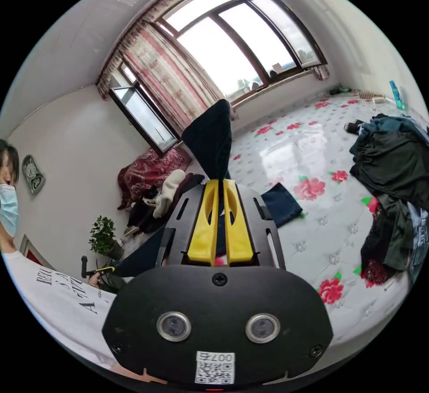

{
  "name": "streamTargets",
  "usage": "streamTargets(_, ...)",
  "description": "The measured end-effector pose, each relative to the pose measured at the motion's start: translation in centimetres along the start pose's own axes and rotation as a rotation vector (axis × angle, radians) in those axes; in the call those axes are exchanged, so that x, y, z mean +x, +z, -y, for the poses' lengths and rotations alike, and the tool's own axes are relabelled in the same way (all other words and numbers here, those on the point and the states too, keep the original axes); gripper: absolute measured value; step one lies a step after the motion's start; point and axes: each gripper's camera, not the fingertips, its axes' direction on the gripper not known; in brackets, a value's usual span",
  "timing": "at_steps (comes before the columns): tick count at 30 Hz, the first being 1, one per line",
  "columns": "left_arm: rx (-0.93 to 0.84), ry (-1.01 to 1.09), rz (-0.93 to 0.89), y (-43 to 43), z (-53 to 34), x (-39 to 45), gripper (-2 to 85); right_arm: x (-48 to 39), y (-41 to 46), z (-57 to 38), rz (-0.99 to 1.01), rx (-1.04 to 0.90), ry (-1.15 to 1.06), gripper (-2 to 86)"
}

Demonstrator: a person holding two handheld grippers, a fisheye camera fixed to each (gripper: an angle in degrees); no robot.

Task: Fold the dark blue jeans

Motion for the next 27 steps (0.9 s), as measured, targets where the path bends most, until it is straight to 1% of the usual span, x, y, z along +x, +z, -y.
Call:
streamTargets(2,-0.016,0.023,-0.034,1.1,-1.3,0.0,-0.7,2.6,0.6,-1.5,-0.081,-0.061,0.055,-0.1)
streamTargets(3,-0.059,0.025,-0.057,2.8,-2.4,0.0,-0.7,3.6,1.1,-2.2,-0.102,-0.089,0.085,-0.1)
streamTargets(5,-0.166,0.000,-0.079,6.3,-4.4,-0.1,-0.7,9.1,3.6,-6.4,-0.198,-0.234,0.281,0.0)
streamTargets(6,-0.256,-0.047,-0.087,8.9,-5.9,-0.3,-0.7,10.6,4.2,-7.8,-0.225,-0.277,0.348,0.0)
streamTargets(7,-0.330,-0.078,-0.093,10.8,-7.3,-0.4,-0.7,13.4,5.0,-10.7,-0.273,-0.362,0.495,0.0)
streamTargets(8,-0.356,-0.093,-0.090,11.5,-7.9,-0.4,-0.8,15.5,5.1,-13.4,-0.301,-0.421,0.622,0.0)
streamTargets(10,-0.381,-0.127,-0.074,12.3,-9.5,-0.9,-0.8,16.5,4.2,-15.9,-0.329,-0.413,0.695,-0.1)
streamTargets(13,-0.332,-0.099,-0.101,11.3,-9.7,-2.0,-0.8,16.3,3.2,-16.5,-0.289,-0.371,0.680,-0.1)
streamTargets(15,-0.331,-0.088,-0.110,11.1,-9.4,-2.5,-0.8,16.1,3.1,-15.6,-0.317,-0.397,0.648,-0.2)
streamTargets(18,-0.333,-0.027,-0.118,10.9,-9.2,-2.2,-0.8,14.7,2.4,-12.3,-0.359,-0.396,0.507,-0.3)
streamTargets(19,-0.338,-0.004,-0.120,11.1,-9.5,-1.9,-0.8,14.0,2.1,-11.1,-0.396,-0.393,0.449,-0.3)
streamTargets(20,-0.344,-0.001,-0.108,11.3,-9.7,-1.8,-0.8,13.5,1.3,-10.1,-0.490,-0.359,0.412,-0.3)
streamTargets(21,-0.362,0.006,-0.081,12.2,-10.3,-1.6,-0.8,13.6,1.0,-9.9,-0.523,-0.356,0.405,-0.3)
streamTargets(22,-0.382,-0.009,-0.071,13.4,-11.0,-1.7,-0.7,14.1,0.7,-9.6,-0.572,-0.367,0.409,-0.3)
streamTargets(23,-0.389,-0.026,-0.070,14.0,-11.3,-1.8,-0.7,15.0,0.9,-9.8,-0.593,-0.424,0.435,-0.3)
streamTargets(25,-0.382,-0.099,-0.074,15.0,-11.8,-2.4,-0.5,15.2,1.5,-9.9,-0.587,-0.477,0.451,-0.3)
streamTargets(27,-0.360,-0.081,-0.084,14.7,-11.8,-2.7,-0.4,13.4,2.2,-9.5,-0.556,-0.459,0.362,-0.3)
